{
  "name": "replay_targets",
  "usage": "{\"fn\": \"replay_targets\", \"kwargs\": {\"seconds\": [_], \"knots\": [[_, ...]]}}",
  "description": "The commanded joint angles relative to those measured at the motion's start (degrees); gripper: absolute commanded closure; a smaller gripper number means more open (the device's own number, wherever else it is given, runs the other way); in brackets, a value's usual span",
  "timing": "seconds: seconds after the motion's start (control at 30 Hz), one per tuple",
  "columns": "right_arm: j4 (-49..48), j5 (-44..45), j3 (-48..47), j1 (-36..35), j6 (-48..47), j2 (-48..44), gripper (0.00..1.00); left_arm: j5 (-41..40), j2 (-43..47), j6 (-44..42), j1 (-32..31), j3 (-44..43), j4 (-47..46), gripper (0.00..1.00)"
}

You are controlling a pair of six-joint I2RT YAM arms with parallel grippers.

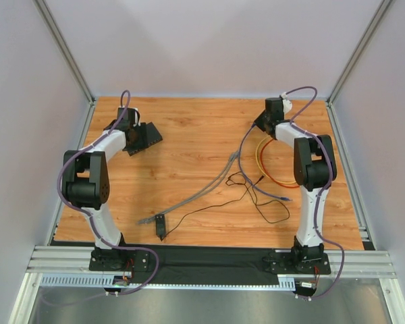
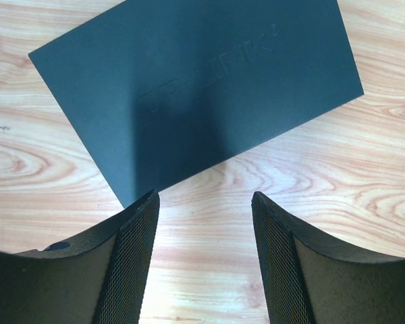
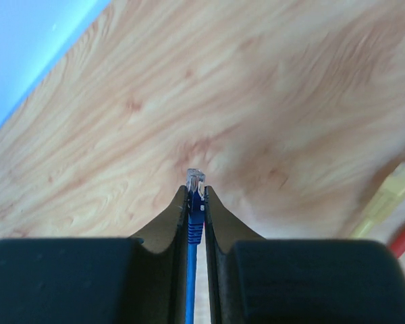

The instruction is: Pull the plug from the switch port

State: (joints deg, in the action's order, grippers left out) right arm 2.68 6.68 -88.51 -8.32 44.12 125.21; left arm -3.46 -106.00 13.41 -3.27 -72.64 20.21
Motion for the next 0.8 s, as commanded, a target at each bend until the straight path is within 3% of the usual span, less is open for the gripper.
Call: {"fn": "replay_targets", "kwargs": {"seconds": [0.0, 0.17, 0.23, 0.3, 0.33, 0.4, 0.57, 0.63, 0.73, 0.77], "knots": [[0.5, 1.8, -6.7, 2.2, -6.7, 2.3, 0.95, 1.3, 4.0, 1.0, 0.3, 0.7, -2.3, 0.34], [3.3, -1.6, -11.1, 3.0, -7.2, 5.6, 0.88, 3.1, 5.7, 1.6, 0.3, 2.1, -3.7, 0.32], [4.0, -3.2, -11.2, 2.9, -6.7, 5.9, 0.62, 4.2, 7.3, 1.8, 0.3, 3.1, -4.2, 0.32], [7.3, -4.4, -11.9, 2.6, -6.9, 6.0, 0.28, 4.3, 9.0, 2.1, 0.3, 4.1, -5.1, 0.29], [9.1, -4.3, -12.4, 2.3, -8.2, 5.8, 0.00, 5.2, 9.7, 2.2, 0.3, 5.1, -5.6, 0.28], [12.7, -2.7, -11.1, 1.9, -9.5, 3.4, 0.00, 6.4, 11.8, 3.1, 0.3, 5.9, -6.1, 0.18], [15.2, 2.8, -0.1, -0.7, -13.9, -11.6, 0.00, 14.7, 19.7, 6.0, 0.3, 10.8, -9.1, 0.14], [20.4, 4.4, 1.8, -2.3, -17.3, -15.1, 0.00, 16.6, 22.9, 9.1, 0.1, 13.7, -9.3, 0.12], [27.8, 7.4, 3.6, -3.8, -20.3, -20.3, 0.00, 20.2, 32.0, 16.2, -0.6, 20.4, -10.6, 0.07], [28.8, 7.0, 4.8, -4.1, -21.2, -23.4, 0.00, 21.4, 37.3, 18.1, -0.9, 22.2, -12.5, 0.01]]}}
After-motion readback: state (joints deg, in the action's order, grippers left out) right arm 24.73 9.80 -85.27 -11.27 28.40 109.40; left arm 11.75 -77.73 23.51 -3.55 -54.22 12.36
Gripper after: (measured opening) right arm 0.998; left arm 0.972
